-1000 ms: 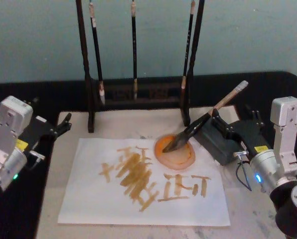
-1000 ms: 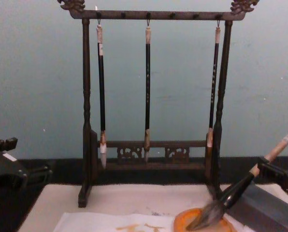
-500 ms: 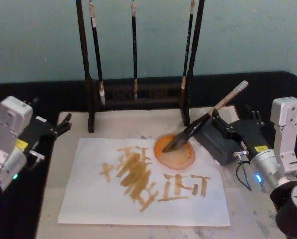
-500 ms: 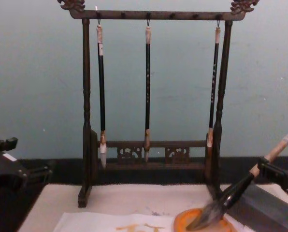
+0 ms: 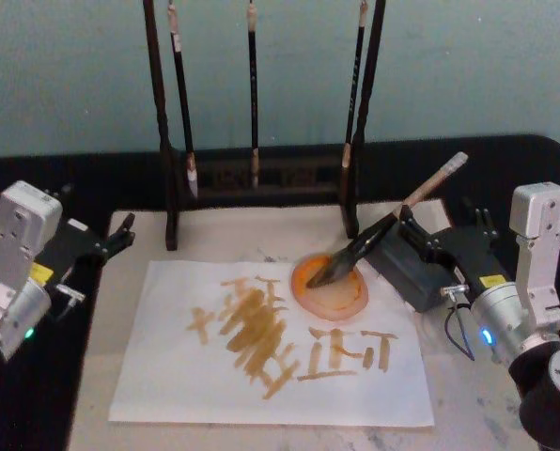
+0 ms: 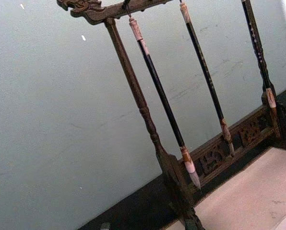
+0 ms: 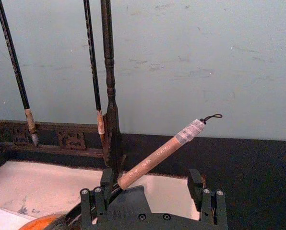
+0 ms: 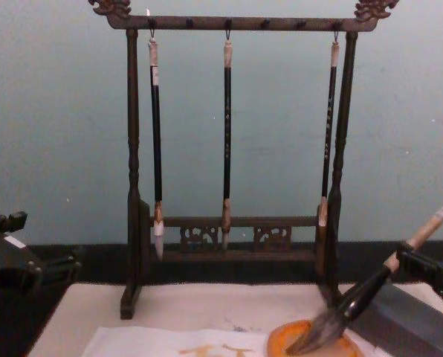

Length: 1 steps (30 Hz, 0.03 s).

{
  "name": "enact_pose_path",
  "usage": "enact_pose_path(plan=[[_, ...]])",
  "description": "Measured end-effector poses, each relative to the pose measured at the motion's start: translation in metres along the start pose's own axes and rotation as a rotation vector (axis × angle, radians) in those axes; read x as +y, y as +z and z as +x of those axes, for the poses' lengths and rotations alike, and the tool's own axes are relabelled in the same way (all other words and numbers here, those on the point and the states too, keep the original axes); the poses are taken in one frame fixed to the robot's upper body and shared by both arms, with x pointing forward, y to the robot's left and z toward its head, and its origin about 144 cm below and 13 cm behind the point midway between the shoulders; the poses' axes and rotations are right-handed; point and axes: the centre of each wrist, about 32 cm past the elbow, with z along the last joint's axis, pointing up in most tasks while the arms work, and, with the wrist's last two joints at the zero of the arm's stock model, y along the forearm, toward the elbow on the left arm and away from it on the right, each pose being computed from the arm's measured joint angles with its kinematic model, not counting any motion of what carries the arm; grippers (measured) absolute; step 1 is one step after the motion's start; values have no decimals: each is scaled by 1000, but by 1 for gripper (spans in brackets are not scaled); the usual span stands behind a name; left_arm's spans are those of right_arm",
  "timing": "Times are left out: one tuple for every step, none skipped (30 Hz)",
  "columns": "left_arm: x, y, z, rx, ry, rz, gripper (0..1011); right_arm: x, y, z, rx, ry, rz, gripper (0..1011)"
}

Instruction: Pick up the brush from the inkstone, write on the paper, then place the brush back to its original position.

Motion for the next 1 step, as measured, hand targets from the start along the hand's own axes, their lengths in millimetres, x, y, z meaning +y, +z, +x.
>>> enact_pose_path(plan=[[0, 0, 0, 0, 0, 0, 1010, 0, 0, 0, 0, 0, 0, 1000]])
